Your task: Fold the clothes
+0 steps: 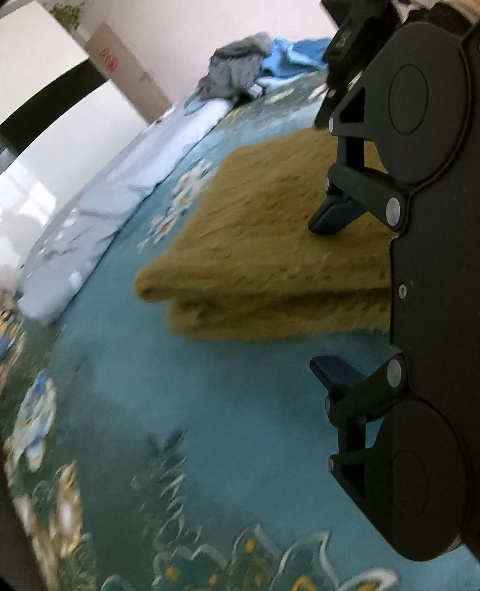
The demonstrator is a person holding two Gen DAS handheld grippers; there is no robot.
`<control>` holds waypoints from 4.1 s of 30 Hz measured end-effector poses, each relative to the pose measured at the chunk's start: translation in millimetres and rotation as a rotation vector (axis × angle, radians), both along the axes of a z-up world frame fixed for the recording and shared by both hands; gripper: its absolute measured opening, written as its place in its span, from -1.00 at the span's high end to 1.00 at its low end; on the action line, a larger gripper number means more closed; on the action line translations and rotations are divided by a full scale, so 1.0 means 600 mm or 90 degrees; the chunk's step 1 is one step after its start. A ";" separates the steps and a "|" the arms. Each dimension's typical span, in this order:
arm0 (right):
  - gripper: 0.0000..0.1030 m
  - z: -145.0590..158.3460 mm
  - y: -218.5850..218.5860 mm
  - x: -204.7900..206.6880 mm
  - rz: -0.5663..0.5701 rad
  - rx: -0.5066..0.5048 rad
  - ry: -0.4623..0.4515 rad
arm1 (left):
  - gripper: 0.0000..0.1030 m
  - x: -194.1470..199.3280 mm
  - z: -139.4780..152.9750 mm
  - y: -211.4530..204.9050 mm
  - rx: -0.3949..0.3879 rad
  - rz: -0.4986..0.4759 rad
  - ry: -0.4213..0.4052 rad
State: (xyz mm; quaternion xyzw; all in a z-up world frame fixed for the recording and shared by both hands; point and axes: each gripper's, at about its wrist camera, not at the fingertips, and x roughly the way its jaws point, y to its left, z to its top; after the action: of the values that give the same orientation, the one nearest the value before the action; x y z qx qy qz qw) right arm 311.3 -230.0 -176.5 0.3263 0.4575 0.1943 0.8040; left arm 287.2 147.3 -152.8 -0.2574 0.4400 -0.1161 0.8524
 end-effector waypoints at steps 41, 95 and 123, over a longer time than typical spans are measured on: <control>0.47 0.054 0.502 0.307 0.174 0.059 -0.054 | 0.63 0.273 0.136 0.416 0.247 0.126 -0.039; -0.51 0.240 0.081 -0.140 0.137 -0.088 -0.225 | -0.64 -0.174 0.258 -0.074 0.272 0.174 -0.173; -0.94 0.232 -0.113 -0.320 0.031 -0.109 -0.251 | -0.95 -0.266 0.290 -0.271 0.336 0.172 -0.209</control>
State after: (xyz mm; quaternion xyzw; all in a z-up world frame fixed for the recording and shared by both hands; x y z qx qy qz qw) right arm 119.5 -297.7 -37.0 0.2015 0.3139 0.2341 0.8978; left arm 127.8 -15.6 20.9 -0.0616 0.2740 0.0761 0.9567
